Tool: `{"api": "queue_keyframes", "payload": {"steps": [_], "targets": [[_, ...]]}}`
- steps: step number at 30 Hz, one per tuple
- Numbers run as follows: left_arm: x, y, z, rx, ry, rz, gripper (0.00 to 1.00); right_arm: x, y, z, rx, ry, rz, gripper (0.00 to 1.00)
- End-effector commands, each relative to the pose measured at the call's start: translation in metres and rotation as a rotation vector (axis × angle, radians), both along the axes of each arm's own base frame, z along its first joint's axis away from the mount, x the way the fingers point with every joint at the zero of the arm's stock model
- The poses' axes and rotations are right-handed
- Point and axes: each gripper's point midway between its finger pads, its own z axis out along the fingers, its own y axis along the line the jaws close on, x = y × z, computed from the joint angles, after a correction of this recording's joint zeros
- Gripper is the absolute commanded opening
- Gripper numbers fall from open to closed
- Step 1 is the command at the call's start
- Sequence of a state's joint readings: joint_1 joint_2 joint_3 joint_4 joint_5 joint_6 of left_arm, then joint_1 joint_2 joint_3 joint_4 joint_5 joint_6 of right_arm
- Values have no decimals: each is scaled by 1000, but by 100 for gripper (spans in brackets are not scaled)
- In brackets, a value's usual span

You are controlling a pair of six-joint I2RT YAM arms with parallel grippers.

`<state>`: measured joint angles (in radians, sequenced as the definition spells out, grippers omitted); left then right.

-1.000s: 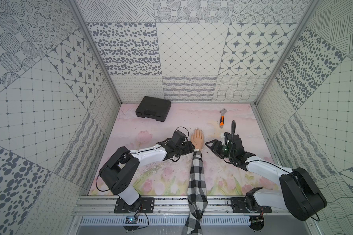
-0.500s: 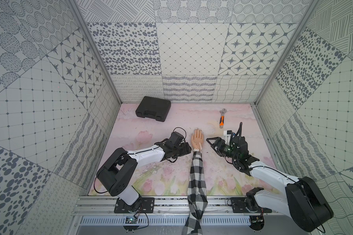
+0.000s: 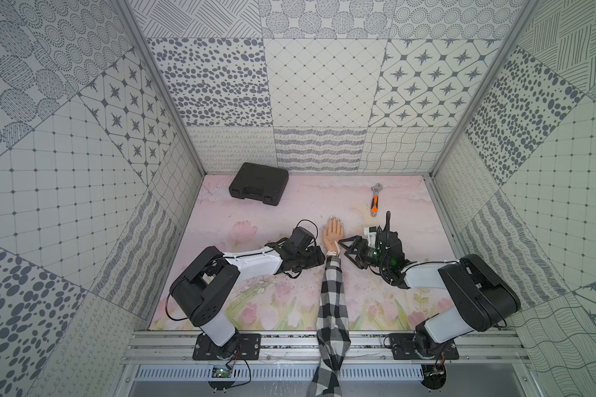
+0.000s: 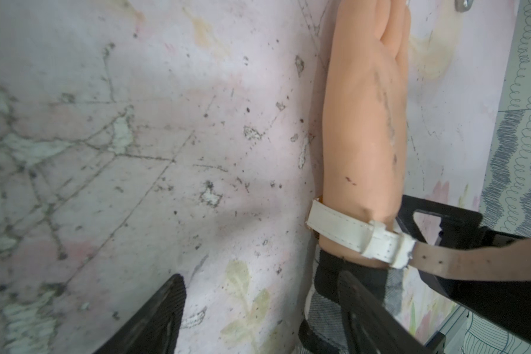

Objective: Take off the watch
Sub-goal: Untie the watch from the hand.

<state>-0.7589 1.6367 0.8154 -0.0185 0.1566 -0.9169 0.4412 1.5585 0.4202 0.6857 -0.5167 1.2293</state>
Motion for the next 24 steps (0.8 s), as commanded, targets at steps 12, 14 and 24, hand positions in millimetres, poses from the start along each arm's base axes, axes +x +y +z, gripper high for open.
{"api": "queue_keyframes", "payload": {"steps": [12,14,24], "targets": [[-4,-7,-9,-6,9,-11,79,2,39,43,97,-93,73,76],[-4,-7,-10,-7,9,-10,78,-1,43,46,96,-96,86,76],[-6,-7,-13,-3,12,-10,78,-4,63,61,133,-104,137,75]]}}
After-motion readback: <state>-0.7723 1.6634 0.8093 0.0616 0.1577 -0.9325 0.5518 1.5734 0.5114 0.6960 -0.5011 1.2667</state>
